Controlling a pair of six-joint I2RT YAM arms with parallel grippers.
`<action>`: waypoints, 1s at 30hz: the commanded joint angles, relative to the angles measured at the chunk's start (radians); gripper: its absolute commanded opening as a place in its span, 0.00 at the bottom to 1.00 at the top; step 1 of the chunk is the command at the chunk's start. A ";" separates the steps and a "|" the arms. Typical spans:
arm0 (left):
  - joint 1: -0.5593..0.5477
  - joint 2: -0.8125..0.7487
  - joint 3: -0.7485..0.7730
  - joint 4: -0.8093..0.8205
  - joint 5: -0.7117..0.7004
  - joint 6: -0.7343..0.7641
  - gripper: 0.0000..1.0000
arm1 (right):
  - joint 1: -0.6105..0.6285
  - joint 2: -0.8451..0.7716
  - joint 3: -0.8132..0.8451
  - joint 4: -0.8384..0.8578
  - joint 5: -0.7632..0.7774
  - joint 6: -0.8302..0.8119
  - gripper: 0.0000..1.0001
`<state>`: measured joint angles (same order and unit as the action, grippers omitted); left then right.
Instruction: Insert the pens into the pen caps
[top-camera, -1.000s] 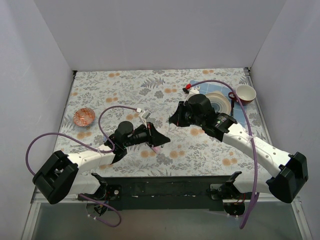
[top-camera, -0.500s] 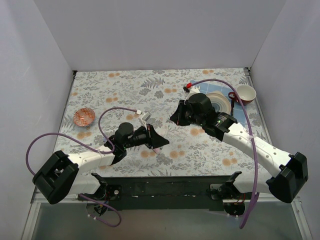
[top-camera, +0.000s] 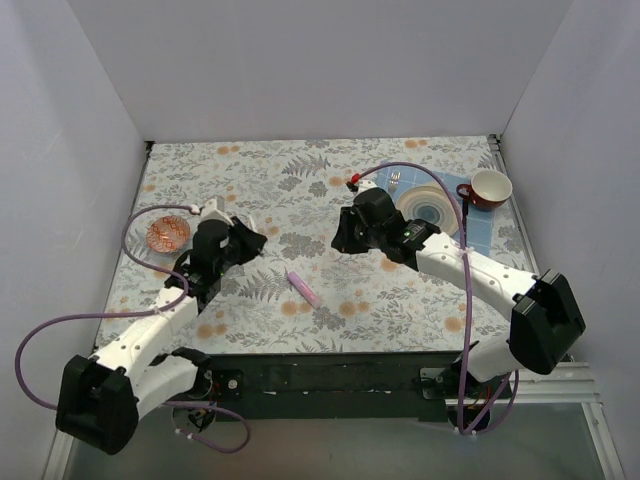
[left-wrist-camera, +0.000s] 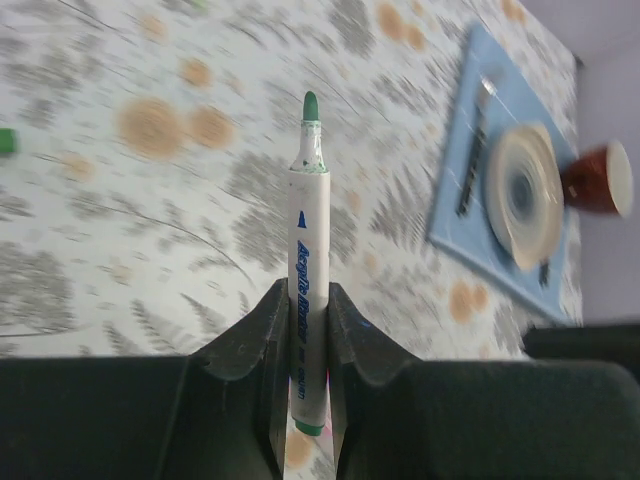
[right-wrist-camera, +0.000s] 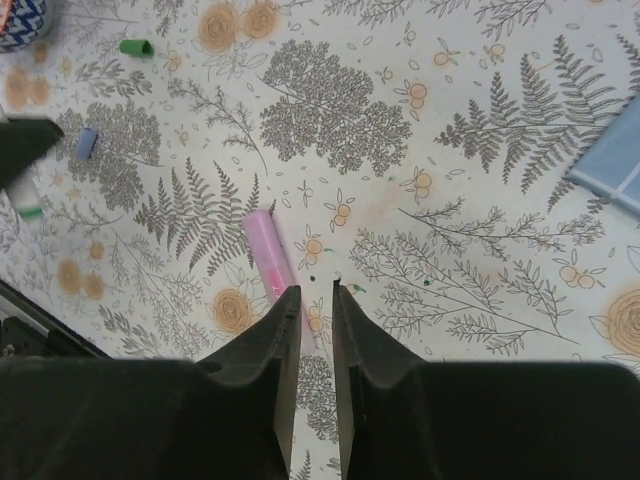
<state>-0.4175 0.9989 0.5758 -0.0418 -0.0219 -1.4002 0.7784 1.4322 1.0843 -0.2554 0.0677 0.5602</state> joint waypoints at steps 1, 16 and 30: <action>0.198 0.097 0.081 -0.128 -0.081 -0.016 0.00 | -0.004 -0.004 0.011 0.105 -0.096 -0.022 0.27; 0.299 0.428 0.303 -0.277 -0.354 0.272 0.00 | -0.004 0.022 -0.015 0.197 -0.267 -0.091 0.36; 0.301 0.661 0.391 -0.296 -0.380 0.333 0.00 | -0.016 -0.072 -0.081 0.208 -0.301 -0.121 0.43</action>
<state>-0.1200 1.6276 0.9085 -0.3405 -0.3782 -1.0889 0.7696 1.4185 1.0130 -0.0963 -0.2268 0.4683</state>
